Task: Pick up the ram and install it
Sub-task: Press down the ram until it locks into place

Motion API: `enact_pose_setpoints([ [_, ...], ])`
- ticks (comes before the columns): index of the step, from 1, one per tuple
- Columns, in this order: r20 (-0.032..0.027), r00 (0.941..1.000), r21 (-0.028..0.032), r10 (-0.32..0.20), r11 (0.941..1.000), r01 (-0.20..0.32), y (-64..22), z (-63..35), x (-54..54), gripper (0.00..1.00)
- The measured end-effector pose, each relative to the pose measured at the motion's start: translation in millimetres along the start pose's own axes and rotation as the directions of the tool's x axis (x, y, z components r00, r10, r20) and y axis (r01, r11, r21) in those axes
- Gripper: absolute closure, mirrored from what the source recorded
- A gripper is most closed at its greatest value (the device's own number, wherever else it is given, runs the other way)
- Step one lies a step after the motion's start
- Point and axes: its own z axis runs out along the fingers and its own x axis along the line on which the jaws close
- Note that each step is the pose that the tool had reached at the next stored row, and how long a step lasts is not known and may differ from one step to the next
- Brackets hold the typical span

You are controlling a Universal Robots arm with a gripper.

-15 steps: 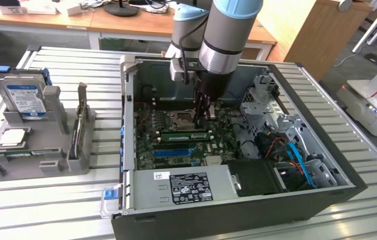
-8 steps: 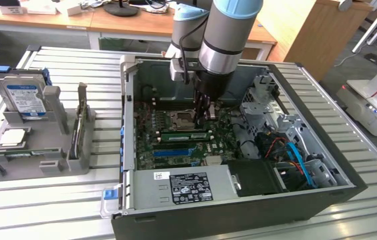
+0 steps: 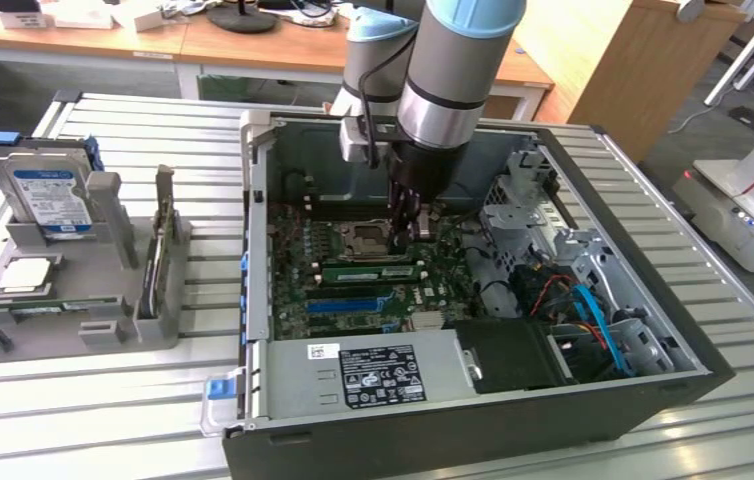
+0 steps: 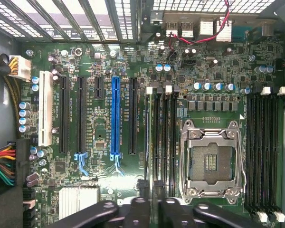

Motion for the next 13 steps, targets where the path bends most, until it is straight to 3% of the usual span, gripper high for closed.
enact_pose_setpoints([
  [2, 0.0, 1.0, 0.0, 0.0, 1.0, 0.0, 0.0, 0.0, 0.0, 0.89],
  [9, -0.0001, 1.0, -0.0001, 0.0, 1.0, 0.0, -0.9, 0.0, 0.1, 0.89],
  [13, 0.0, 1.0, 0.0, 0.0, 1.0, 0.0, -7.8, -0.1, 0.1, 0.89],
])
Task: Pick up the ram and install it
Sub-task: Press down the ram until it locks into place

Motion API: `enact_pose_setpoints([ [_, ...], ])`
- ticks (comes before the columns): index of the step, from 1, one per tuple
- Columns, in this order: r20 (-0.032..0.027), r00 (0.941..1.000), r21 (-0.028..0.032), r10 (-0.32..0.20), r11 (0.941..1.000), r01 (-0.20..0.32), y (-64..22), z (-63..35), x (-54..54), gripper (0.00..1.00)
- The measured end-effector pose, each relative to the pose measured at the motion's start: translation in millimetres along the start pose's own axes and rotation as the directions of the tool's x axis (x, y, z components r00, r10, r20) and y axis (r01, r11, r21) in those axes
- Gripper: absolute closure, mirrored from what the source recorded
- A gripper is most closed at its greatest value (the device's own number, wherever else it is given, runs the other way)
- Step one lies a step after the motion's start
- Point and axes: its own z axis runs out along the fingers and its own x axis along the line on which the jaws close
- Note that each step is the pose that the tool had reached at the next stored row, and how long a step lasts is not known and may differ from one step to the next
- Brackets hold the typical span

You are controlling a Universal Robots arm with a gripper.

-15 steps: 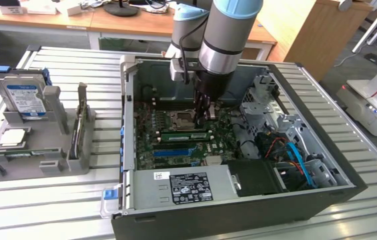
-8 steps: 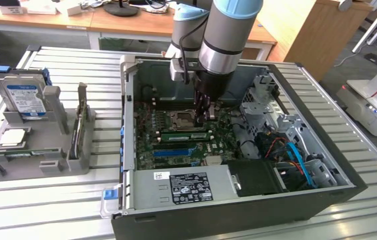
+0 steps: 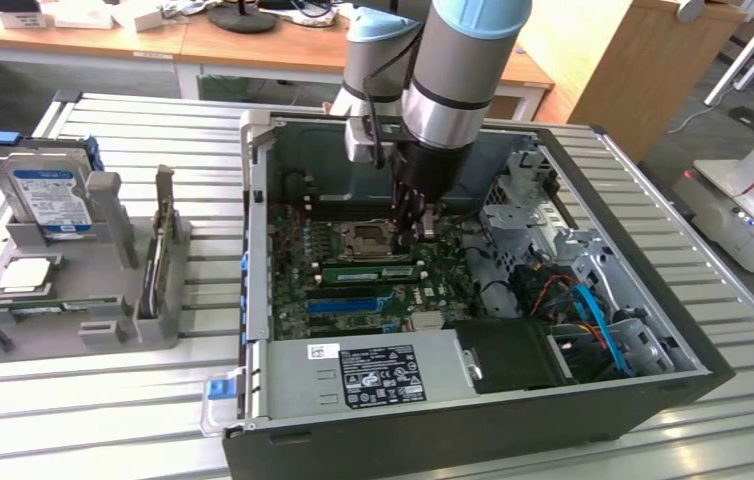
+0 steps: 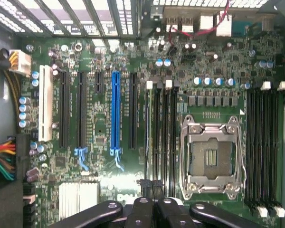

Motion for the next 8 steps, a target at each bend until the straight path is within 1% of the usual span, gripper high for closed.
enact_pose_setpoints([
  [8, 0.0, 1.0, -0.0003, 0.0, 1.0, 0.0, -21.5, -0.2, 1.2, 0.89],
])
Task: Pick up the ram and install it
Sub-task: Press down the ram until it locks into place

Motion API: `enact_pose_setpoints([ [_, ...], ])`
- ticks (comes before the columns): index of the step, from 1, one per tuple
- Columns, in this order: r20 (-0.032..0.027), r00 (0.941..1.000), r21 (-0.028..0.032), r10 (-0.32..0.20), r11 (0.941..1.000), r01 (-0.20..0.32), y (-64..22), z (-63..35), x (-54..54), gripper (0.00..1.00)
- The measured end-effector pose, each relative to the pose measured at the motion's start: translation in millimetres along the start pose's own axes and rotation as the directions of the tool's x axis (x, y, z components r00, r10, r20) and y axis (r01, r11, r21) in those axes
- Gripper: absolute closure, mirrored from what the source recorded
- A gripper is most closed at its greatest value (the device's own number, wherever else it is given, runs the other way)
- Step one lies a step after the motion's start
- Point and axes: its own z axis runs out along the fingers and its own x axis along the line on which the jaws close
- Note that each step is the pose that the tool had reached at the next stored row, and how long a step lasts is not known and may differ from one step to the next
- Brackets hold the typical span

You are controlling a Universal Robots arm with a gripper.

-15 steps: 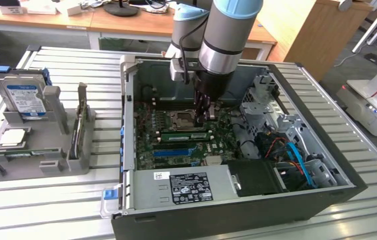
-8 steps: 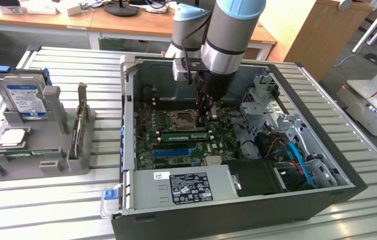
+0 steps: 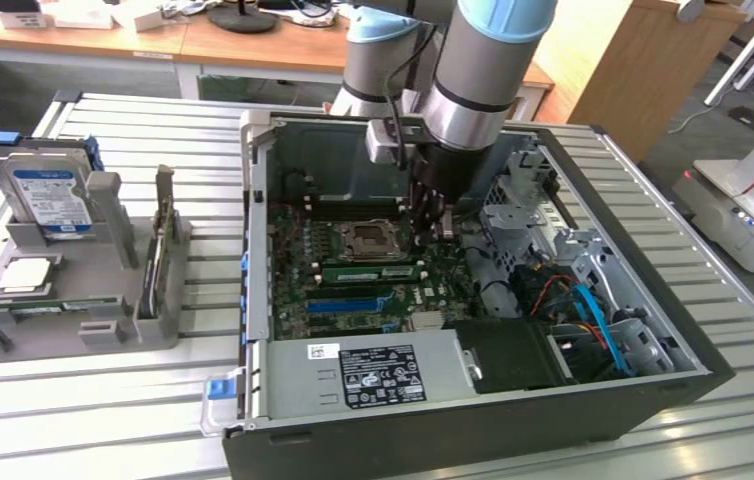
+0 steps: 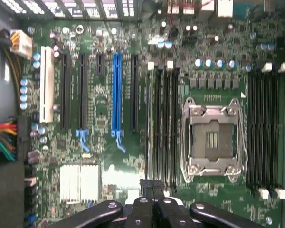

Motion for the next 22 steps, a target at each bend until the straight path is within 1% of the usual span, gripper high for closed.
enact_pose_setpoints([
  [4, -0.0001, 1.0, 0.0, 0.0, 1.0, 0.0, -8.7, -0.1, 0.9, 0.89],
  [7, -0.0001, 1.0, 0.0, 0.0, 1.0, 0.0, -12.9, -0.2, 1.2, 0.89],
  [13, 0.0001, 1.0, 0.0, 0.0, 1.0, 0.0, -12.9, 0.8, 1.4, 0.89],
  [22, 0.0003, 1.0, 0.0019, 0.0, 1.0, 0.0, -13.0, 11.8, 1.5, 0.89],
])
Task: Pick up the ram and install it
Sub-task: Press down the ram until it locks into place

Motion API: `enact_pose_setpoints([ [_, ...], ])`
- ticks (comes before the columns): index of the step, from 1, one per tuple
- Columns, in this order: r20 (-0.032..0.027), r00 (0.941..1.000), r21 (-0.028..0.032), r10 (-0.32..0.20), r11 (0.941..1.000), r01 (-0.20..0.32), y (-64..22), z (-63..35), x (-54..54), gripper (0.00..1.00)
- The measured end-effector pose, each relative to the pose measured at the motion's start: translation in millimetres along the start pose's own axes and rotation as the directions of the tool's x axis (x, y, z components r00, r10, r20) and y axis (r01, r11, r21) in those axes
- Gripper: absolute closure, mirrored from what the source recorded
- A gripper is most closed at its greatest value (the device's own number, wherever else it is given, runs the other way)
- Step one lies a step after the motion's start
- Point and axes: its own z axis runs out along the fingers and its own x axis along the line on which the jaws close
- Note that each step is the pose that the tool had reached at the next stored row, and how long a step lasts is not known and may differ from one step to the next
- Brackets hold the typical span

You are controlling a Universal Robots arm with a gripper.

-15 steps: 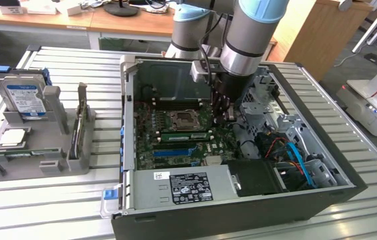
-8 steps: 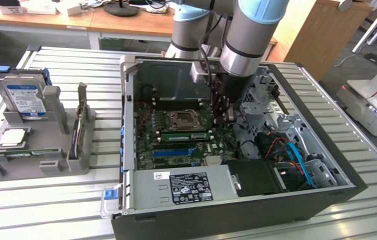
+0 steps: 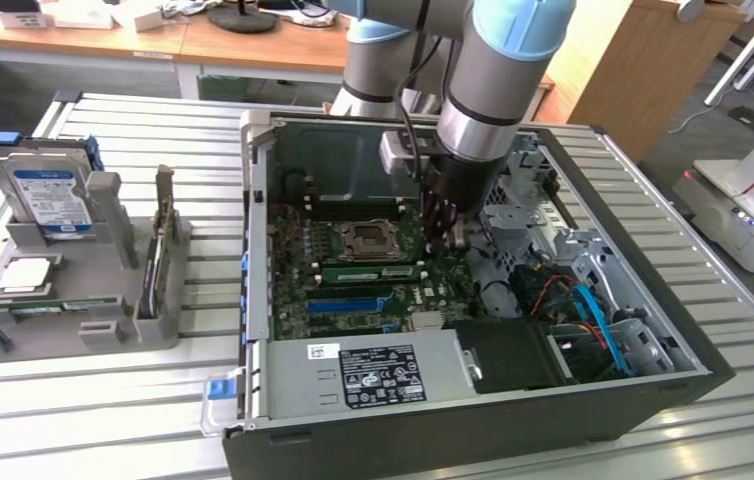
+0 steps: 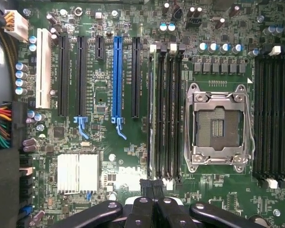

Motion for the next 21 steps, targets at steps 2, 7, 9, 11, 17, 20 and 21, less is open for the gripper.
enact_pose_setpoints([
  [2, 0.0, 1.0, 0.0002, 0.0, 1.0, 0.0, 0.0, 2.3, 0.0, 0.89],
  [7, 0.0, 1.0, 0.0008, 0.0, 1.0, 0.0, -0.1, 7.8, 0.1, 0.89],
  [9, -0.0001, 1.0, 0.0008, 0.0, 1.0, 0.0, 0.0, 8.5, 0.2, 0.89],
  [11, -0.0001, 1.0, 0.0008, 0.0, 1.0, 0.0, 0.0, 8.5, 0.2, 0.89],
  [17, 0.0, 1.0, 0.0009, 0.006, 1.0, -0.006, -0.1, 9.5, -1.3, 0.89],
  [20, 0.0, 1.0, 0.001, 0.007, 1.0, -0.007, -0.1, 9.5, -1.4, 0.89],
  [21, -0.0001, 1.0, 0.0009, 0.007, 1.0, -0.007, -0.1, 9.7, -1.4, 0.89],
])
